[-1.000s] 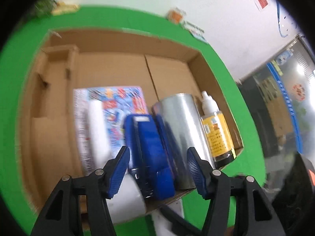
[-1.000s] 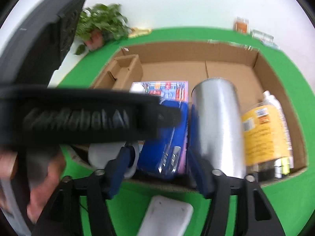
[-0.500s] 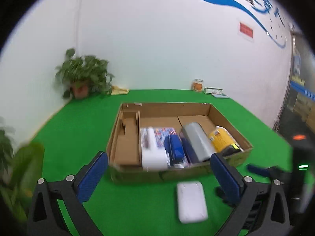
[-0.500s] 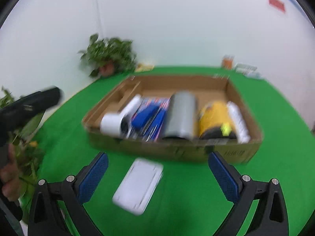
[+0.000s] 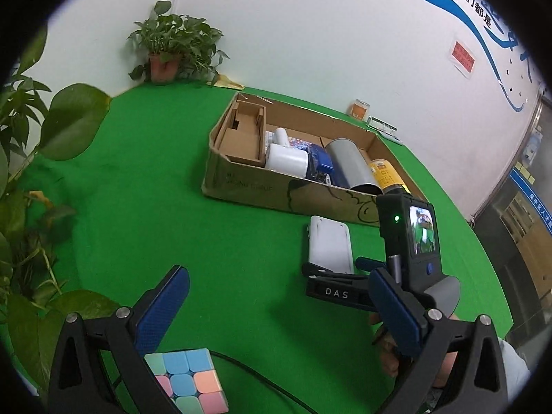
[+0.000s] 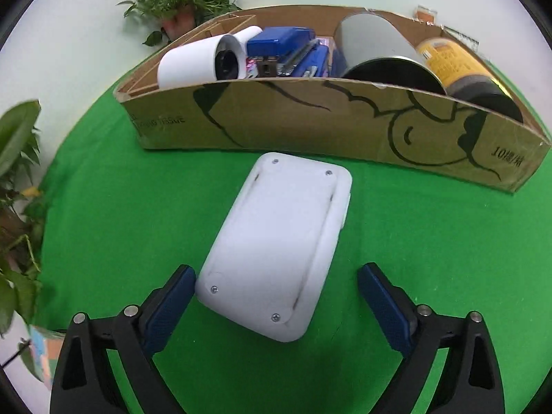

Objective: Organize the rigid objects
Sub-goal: 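Grasp the white power bank with both grippers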

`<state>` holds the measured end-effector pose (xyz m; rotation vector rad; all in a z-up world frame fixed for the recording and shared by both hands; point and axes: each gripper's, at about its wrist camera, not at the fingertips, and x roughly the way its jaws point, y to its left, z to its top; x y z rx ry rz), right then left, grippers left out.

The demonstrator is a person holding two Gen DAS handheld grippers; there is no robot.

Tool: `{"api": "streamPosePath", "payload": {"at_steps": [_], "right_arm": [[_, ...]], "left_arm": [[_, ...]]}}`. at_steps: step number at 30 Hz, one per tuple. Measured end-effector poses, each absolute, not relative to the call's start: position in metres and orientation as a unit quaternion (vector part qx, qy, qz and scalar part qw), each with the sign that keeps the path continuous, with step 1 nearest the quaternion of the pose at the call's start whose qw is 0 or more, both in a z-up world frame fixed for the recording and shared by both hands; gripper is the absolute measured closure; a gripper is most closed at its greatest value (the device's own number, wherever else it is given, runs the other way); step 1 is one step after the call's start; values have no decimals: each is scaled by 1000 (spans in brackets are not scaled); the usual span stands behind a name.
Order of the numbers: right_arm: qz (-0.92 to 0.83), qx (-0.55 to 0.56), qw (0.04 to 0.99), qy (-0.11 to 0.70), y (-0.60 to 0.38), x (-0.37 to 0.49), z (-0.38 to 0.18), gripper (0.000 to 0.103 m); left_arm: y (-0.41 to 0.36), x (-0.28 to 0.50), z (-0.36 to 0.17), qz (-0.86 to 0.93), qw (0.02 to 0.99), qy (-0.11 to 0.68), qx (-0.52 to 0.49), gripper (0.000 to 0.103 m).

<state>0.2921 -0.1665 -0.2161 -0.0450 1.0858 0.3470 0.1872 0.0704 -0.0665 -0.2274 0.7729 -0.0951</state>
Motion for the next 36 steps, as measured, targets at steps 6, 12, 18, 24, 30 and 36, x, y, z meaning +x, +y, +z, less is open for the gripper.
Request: {"api": "streamPosePath", "payload": {"at_steps": [6,12,18,24,30,36], "right_arm": [[175,-62,850,493,-167,273,-215,37],[206,-68,841,496,-210,224,-207,37],[202,-43,848,487,-274,177,-190,36],[195,-58,868,454,-304,143,-176,27],[175,-52,854,487,-290,166,-199,34],[157,-61,855,490,-279,170,-202,39]], "left_arm": [[60,188,-70,-70,913,386,-109,0],[31,199,-93,-157,871,445,-138,0],[-26,215,-126,-266,808,499,-169,2],[-63,238,-164,-298,753,555,-190,30],[-77,241,-183,-302,726,586,-195,58],[-76,238,-179,-291,737,583,-181,70]]}}
